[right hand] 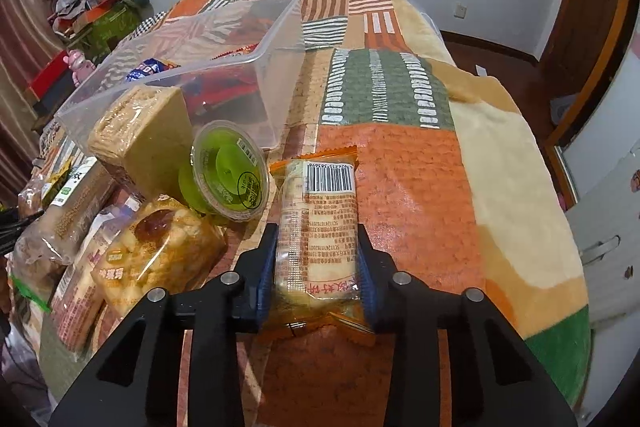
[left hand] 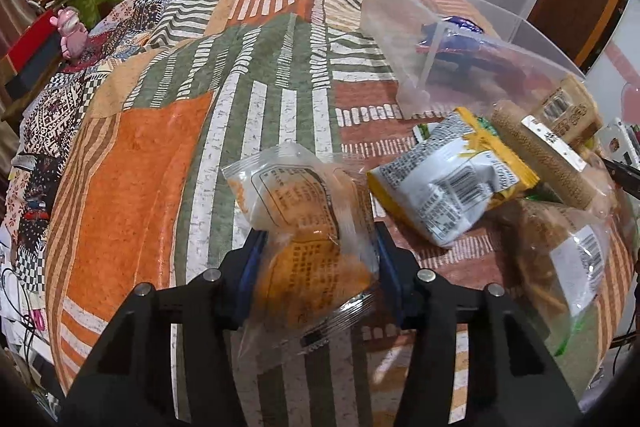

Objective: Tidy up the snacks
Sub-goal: 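Grasp the wrapped pastry with the left tool while the right tool grasps the biscuit pack, then carry both packs over the clear box and release them inside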

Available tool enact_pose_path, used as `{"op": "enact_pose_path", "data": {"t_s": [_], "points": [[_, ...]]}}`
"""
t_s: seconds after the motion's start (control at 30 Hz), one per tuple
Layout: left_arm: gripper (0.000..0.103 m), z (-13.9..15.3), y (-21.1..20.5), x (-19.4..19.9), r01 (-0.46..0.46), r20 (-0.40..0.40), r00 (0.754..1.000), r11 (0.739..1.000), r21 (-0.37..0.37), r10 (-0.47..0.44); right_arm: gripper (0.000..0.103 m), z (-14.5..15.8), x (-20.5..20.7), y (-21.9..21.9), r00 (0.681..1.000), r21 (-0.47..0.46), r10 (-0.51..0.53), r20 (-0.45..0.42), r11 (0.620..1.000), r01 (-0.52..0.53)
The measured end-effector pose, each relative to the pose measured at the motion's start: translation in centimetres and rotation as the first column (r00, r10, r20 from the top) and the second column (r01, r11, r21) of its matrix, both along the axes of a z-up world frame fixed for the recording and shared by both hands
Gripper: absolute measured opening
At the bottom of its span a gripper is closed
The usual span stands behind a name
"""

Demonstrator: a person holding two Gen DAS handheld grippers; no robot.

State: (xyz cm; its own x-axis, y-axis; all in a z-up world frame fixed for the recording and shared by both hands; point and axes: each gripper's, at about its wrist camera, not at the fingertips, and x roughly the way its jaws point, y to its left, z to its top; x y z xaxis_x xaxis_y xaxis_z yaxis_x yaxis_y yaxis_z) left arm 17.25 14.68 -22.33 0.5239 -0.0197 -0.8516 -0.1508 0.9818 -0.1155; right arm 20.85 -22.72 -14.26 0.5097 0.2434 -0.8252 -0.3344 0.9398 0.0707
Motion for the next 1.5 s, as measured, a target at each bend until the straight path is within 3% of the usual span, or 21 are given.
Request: {"op": "enact_pose_path", "data": {"t_s": [0.37,0.9,1.2,1.5], "points": [[0.051,4.4,-0.2,-1.2,-0.012,0.102,0.995,0.999,0.036,0.008,0.032,3.2,-0.4,-0.2,0.996,0.034,-0.014,0.087,0.999,0.011],[0.051,11.8,-4.2,3.4,0.082,0.278,0.956,0.996,0.046,-0.092,0.032,8.2,1.2,2.8,0.97,0.052,0.042,0.239,0.997,-0.055],[0.051,13.3,-6.0,7.0,0.122,0.316,0.94,0.992,0.039,-0.128,0.032,9.2,3.0,6.2,0.953,0.069,0.08,0.292,0.992,-0.105],[0.051,12.1,-7.0,10.6,0.141,0.287,0.947,0.989,0.038,-0.146,0.032,8.5,5.6,9.6,0.959,0.112,0.097,0.268,0.985,-0.13]]}}
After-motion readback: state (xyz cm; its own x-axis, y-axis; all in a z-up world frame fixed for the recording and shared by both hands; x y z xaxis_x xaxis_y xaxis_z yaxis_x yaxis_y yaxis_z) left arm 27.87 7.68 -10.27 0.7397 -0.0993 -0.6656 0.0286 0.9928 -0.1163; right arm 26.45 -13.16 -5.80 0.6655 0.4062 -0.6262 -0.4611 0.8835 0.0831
